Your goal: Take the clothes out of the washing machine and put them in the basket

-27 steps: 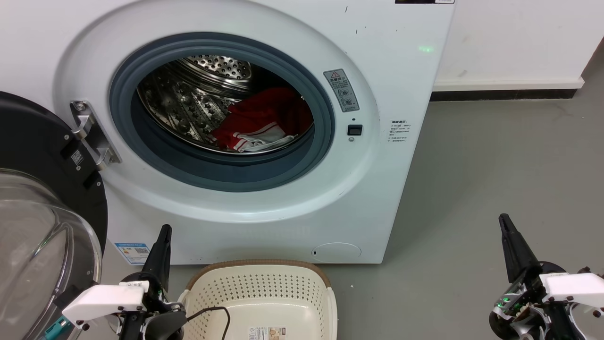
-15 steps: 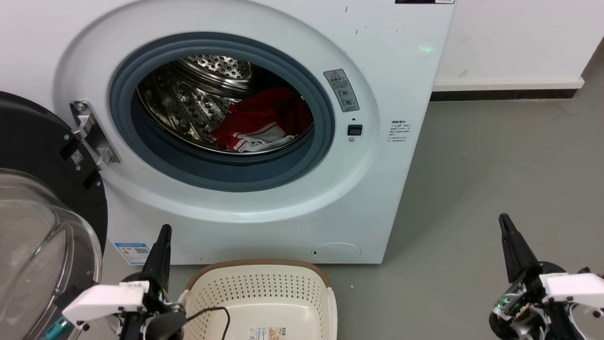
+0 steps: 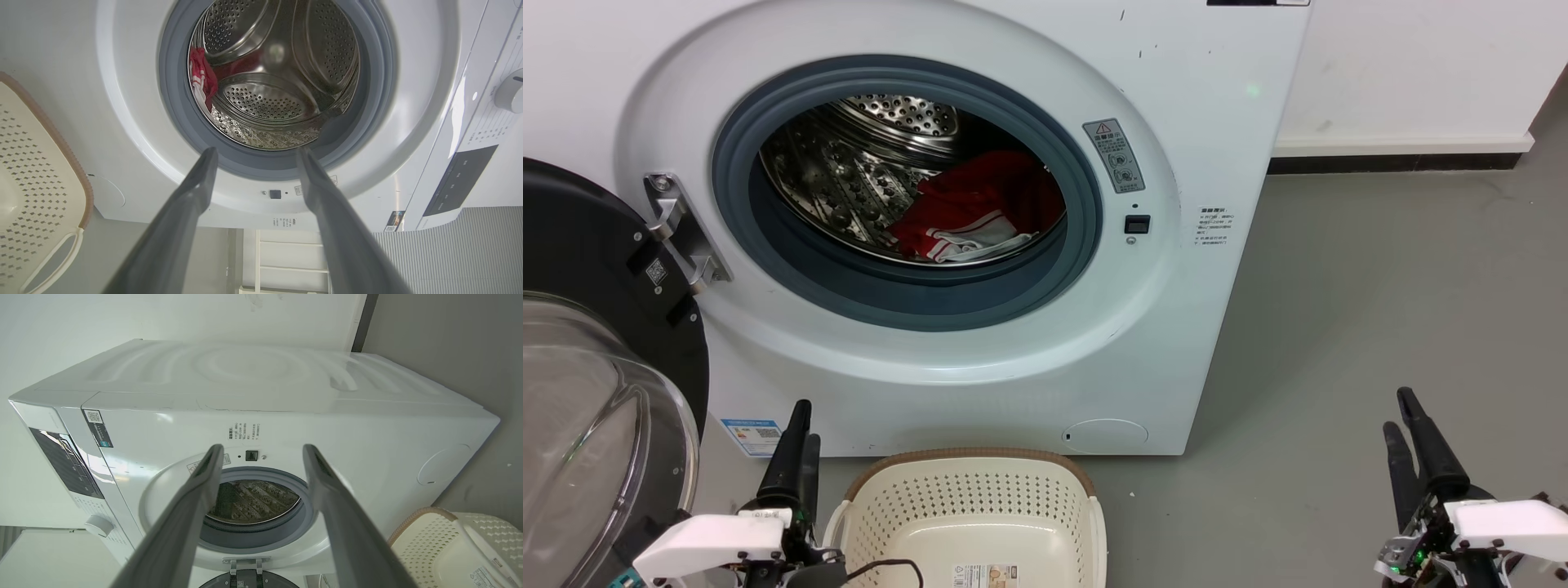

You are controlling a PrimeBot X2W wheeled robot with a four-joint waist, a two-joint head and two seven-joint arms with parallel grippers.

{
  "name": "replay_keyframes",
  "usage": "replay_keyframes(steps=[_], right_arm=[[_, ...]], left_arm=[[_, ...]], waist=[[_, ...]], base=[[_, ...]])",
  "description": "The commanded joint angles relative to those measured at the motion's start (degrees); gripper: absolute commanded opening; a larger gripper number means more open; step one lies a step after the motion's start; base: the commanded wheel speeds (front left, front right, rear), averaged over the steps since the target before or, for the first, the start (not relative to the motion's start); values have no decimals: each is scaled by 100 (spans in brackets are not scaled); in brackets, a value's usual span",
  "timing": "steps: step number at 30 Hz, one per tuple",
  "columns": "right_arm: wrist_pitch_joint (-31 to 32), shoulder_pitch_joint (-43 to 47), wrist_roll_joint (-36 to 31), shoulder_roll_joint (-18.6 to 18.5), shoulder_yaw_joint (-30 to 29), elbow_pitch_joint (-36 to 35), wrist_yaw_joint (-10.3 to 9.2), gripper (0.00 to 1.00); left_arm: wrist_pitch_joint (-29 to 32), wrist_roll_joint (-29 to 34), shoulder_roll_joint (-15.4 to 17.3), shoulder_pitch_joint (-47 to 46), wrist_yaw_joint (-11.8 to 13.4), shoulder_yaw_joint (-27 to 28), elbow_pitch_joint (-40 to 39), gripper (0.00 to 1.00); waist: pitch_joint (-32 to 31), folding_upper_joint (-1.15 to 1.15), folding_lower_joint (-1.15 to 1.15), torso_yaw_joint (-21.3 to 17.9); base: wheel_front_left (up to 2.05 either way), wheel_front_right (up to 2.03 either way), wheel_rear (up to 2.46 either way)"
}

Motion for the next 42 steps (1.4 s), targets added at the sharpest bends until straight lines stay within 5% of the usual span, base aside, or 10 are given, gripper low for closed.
replay_keyframes(steps=[1, 42], right_arm=[[-74, -42, -241, -22, -23, -176, 0, 100], [-958, 419, -5376, -26, 349, -1499, 0, 100]], left_arm=[[-73, 218, 9, -84, 24, 29, -185, 100], [-947, 4584, 14, 148, 889, -557, -1208, 100]], waist=[[3, 0, 0, 0], [79, 0, 0, -15]], base=[[0, 0, 0], [0, 0, 0]])
